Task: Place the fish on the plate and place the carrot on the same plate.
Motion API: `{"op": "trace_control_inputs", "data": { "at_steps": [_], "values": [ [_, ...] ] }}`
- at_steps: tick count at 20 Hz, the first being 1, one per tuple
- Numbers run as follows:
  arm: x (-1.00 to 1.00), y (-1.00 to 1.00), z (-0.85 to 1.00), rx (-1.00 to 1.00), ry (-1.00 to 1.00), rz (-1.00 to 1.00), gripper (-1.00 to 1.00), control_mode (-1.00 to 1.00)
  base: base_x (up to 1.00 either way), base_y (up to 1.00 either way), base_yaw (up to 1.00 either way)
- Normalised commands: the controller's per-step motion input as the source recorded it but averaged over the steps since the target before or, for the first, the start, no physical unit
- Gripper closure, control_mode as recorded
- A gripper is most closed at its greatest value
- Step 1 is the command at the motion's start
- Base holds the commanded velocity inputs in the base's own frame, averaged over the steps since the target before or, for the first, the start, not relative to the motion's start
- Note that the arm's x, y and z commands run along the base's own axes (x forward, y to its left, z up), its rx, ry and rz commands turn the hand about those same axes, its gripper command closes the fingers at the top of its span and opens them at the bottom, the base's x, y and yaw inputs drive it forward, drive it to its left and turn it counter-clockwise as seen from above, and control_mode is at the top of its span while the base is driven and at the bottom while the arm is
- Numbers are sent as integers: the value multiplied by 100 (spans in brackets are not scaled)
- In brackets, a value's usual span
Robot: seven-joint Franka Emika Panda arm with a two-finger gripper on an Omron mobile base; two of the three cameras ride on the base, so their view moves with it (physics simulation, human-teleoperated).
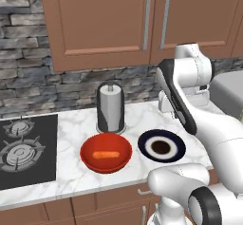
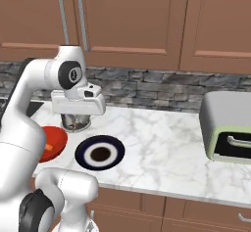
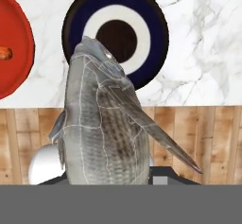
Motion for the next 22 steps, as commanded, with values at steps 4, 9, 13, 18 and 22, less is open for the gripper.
{"op": "trace_control_inputs", "data": {
  "at_steps": [4, 9, 13, 18, 22],
  "values": [
    [0, 0, 0, 0, 0, 0, 100, 100, 41, 0, 0],
    [41, -2, -39, 6, 0, 0, 100, -100, 0, 0, 0],
    [29, -18, -69, 6, 0, 0, 100, -100, 0, 0, 0],
    [25, -16, -64, 1, -2, 0, 100, -100, 0, 0, 0],
    [24, -27, -60, 0, -3, 0, 100, -100, 0, 0, 0]
  ]
}}
